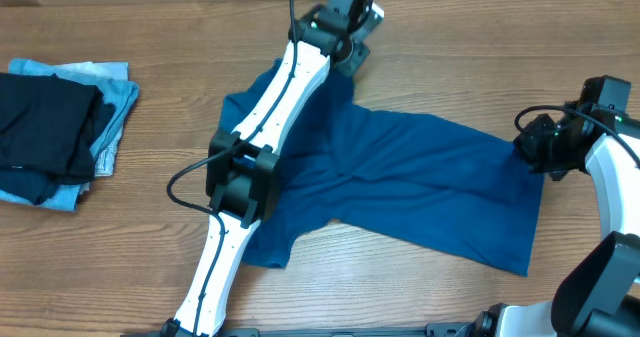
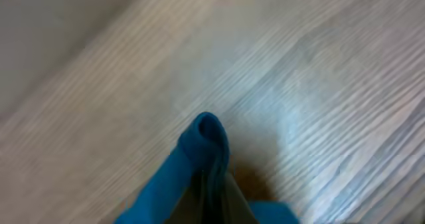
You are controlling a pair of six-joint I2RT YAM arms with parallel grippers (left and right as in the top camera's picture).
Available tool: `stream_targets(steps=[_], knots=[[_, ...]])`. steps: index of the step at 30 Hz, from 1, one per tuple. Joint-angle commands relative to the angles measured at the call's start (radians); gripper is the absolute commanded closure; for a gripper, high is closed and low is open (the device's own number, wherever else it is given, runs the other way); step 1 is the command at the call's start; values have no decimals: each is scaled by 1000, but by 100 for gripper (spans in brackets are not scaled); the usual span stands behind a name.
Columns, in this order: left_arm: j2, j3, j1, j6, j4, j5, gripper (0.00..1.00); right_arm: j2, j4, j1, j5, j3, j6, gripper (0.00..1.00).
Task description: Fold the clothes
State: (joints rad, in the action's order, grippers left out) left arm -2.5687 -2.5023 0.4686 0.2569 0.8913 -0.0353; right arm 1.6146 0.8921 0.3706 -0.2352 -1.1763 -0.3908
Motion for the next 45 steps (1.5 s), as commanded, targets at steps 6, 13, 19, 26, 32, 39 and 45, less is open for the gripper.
stream_targets(steps=[6,13,19,26,32,39,45], knots=[[-1,-205,-56,-95,37,-21,96,-18,-41,-6,-44,-134,7,96],[-1,-213,-81,-120,-63,-20,96,-17,-281,-6,-44,-155,7,96],[-1,-295,-130,-194,-115,-15,96,-17,-473,-7,-11,-155,6,96],[-1,-310,-168,-192,-165,61,96,82,-629,-35,32,-155,34,96],[-3,-285,-198,-191,-193,21,96,221,-805,-96,125,-155,85,96],[-50,-281,-256,-193,-176,20,96,229,-946,-95,220,-155,85,96],[-90,-278,-262,-193,-155,20,96,286,-1009,-95,265,-155,85,96]])
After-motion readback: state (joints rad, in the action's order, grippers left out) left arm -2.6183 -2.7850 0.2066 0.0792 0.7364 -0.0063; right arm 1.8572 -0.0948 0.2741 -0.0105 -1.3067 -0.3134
